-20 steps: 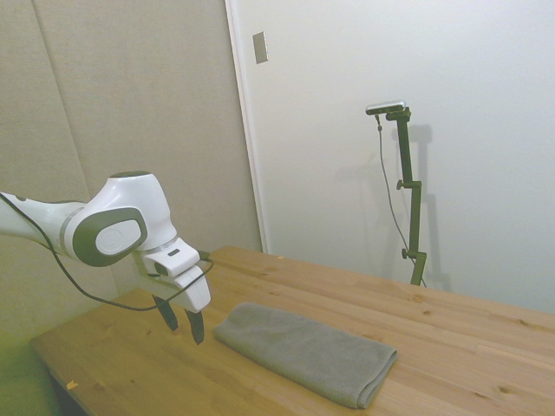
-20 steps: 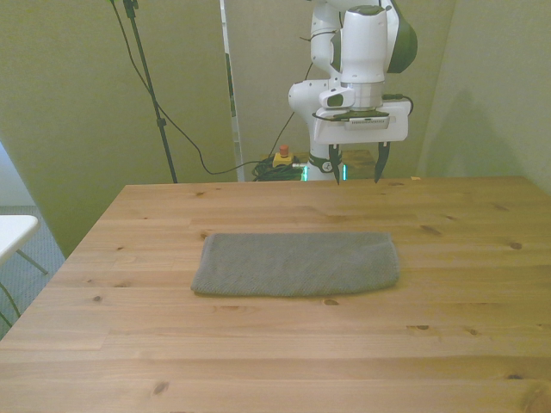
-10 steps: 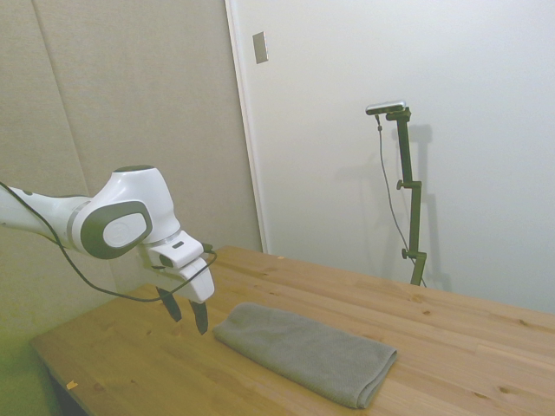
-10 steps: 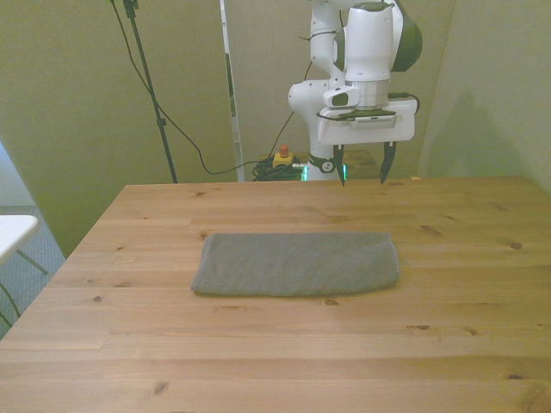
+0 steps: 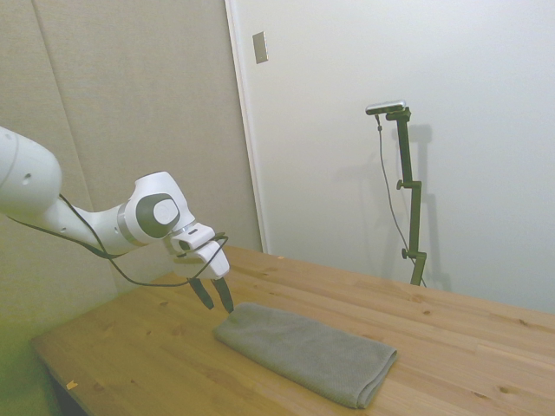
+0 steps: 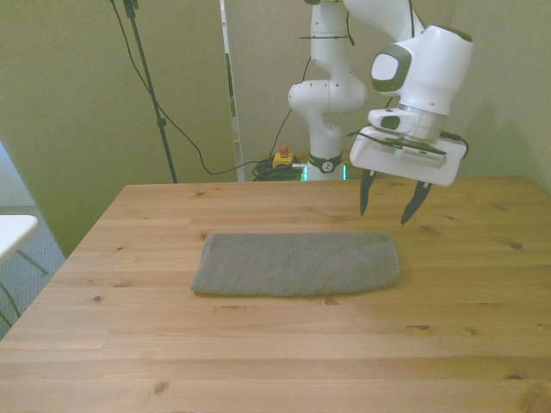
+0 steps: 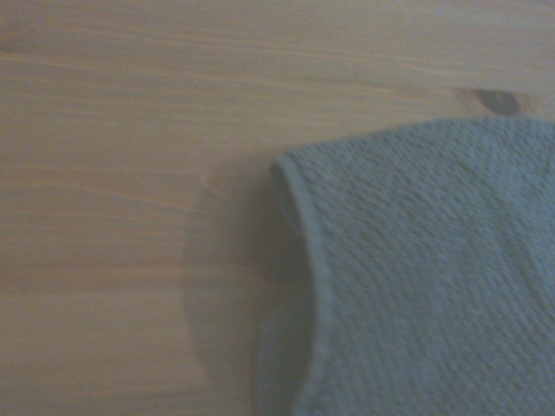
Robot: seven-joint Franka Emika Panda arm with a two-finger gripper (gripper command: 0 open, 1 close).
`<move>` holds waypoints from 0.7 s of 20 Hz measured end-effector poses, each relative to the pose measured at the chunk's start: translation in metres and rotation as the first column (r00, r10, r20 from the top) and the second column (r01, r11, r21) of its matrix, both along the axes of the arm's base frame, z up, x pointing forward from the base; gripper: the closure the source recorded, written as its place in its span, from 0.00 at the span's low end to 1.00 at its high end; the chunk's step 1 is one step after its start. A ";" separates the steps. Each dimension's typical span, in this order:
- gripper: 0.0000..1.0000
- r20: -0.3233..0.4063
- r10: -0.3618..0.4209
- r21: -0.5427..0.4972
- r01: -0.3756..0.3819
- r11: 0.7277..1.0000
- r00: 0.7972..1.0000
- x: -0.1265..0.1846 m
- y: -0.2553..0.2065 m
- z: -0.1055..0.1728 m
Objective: Fold the towel
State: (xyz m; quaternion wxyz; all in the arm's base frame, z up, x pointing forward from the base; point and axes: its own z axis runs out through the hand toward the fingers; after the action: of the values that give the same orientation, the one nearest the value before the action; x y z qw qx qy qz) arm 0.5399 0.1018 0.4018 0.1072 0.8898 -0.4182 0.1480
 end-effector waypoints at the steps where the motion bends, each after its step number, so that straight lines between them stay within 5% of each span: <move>1: 0.00 0.000 0.007 -0.017 -0.007 1.000 1.000 0.006 0.013 -0.005; 5: 0.00 -0.004 0.015 -0.060 -0.015 0.998 1.000 0.026 0.051 -0.021; 14: 0.00 -0.004 0.005 -0.124 -0.005 0.992 1.000 0.037 0.055 -0.031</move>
State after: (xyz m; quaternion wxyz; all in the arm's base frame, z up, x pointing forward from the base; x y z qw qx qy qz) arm 0.5770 0.1570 0.3711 0.1627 0.8827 -0.4058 0.1724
